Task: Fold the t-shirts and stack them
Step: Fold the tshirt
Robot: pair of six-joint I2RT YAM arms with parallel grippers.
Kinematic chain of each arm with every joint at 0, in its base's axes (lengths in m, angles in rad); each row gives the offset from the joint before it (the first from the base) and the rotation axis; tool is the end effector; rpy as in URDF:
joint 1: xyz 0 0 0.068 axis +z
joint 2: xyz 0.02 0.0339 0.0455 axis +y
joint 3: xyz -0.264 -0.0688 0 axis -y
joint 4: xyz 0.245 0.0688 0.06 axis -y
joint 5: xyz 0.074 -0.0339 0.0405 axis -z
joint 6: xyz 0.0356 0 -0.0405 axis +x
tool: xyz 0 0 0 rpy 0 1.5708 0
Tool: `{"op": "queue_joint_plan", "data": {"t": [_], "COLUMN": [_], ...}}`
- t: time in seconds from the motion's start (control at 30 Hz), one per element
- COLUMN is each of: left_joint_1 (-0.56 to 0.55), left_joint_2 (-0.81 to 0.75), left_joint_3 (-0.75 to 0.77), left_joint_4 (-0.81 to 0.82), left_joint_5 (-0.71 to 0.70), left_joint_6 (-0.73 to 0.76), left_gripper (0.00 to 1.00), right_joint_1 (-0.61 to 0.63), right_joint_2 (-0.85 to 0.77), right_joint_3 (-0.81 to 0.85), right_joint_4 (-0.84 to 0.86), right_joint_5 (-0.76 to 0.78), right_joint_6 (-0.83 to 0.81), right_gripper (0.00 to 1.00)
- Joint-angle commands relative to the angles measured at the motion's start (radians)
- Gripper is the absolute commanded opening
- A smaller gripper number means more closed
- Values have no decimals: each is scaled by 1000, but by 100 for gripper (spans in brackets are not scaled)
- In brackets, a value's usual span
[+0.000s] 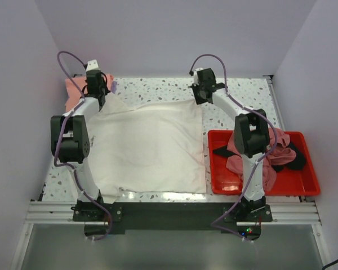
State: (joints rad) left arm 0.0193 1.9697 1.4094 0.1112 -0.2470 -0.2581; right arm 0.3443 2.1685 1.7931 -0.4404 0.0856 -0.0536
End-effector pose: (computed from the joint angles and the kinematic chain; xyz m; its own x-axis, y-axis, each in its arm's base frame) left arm 0.4595 0.0176 0.2303 -0.3587 -0.2545 -0.8981 -0.3418 0.9311 -0.1273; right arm 0.4656 0.1637 0.2180 -0.6695 -0.2968 -0.6810 -0.3175 0.9431 -0.0989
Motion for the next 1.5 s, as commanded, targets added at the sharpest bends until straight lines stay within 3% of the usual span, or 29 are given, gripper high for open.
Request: {"op": "queue_joint_plan", "data": {"t": [0.0,0.3,0.63,1.07,1.47], "left_joint_1": [-2,-4,-4,-4,-4], "left_joint_2": [-15,-150,-416,-663,-799], "left_joint_3": [46,0,-232,-381,-540], "left_joint_4": [79,-82,-275,-565,-656], "left_joint_5": [3,-67,-141,-212,-210], "left_joint_6": [19,-87,-276,-441,-513], "left_gripper": [0,0,0,0,0], "right_joint_1": [-4,-2,-1,-1,2], "right_joint_2": [-6,-110,-286,-446,-483], "right_joint_3": [69,-18,-169,-333,-417], "right_joint_4": [25,3,-12,-64,-92], "right_joint_5": [-15,-38,-107,-222,-201], "right_joint_6": [-23,-20,-66,-141,-147], "right_gripper": [0,0,0,0,0]}}
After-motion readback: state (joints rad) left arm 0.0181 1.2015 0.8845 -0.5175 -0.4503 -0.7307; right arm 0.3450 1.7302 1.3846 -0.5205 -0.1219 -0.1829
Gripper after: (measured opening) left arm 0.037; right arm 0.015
